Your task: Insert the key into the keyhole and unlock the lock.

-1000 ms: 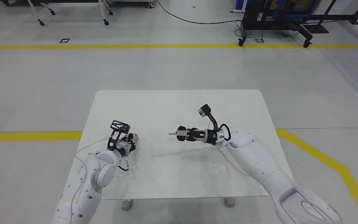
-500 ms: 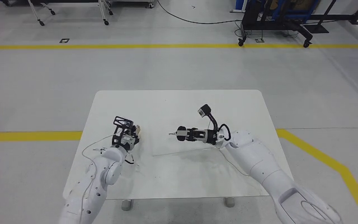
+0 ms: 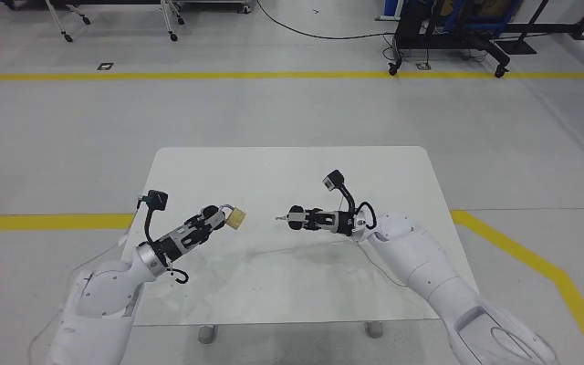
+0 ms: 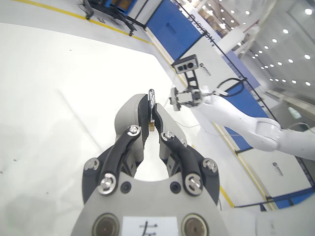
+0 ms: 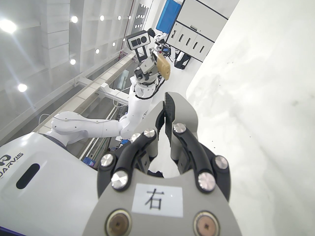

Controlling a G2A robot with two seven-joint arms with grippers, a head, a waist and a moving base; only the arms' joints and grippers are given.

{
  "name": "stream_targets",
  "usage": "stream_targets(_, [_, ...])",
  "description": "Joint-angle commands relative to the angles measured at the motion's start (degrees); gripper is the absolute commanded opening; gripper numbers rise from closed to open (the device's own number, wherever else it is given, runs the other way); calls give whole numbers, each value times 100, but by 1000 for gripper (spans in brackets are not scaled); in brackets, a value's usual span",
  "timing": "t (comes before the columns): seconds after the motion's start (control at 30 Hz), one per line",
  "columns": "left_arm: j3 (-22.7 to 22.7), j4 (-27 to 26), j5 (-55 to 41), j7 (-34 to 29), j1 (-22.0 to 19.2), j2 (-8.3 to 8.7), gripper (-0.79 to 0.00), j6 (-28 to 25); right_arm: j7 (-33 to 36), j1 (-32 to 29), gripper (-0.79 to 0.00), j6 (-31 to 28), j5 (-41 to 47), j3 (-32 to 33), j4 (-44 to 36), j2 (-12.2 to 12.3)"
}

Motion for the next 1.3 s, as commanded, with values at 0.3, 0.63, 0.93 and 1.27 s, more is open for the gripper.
stream_targets(0.3, [476,268,215,269,-165,-17,-785,-87,-712,-149,-785,233,-161,105,-349,-6])
stream_targets(0.63, [783,256,2234,1186,-410,-28,-785,293,-960,-182,-785,306,-34,191,-311,-61])
stream_targets(0.93, [1781,536,5056,2225,-625,-104,-785,468,-1021,-200,-785,246,-59,287,-253,-80])
stream_targets(1.27, [2573,1240,6552,2847,-1146,-222,-785,902,-1043,-344,-785,239,-159,485,-351,-31])
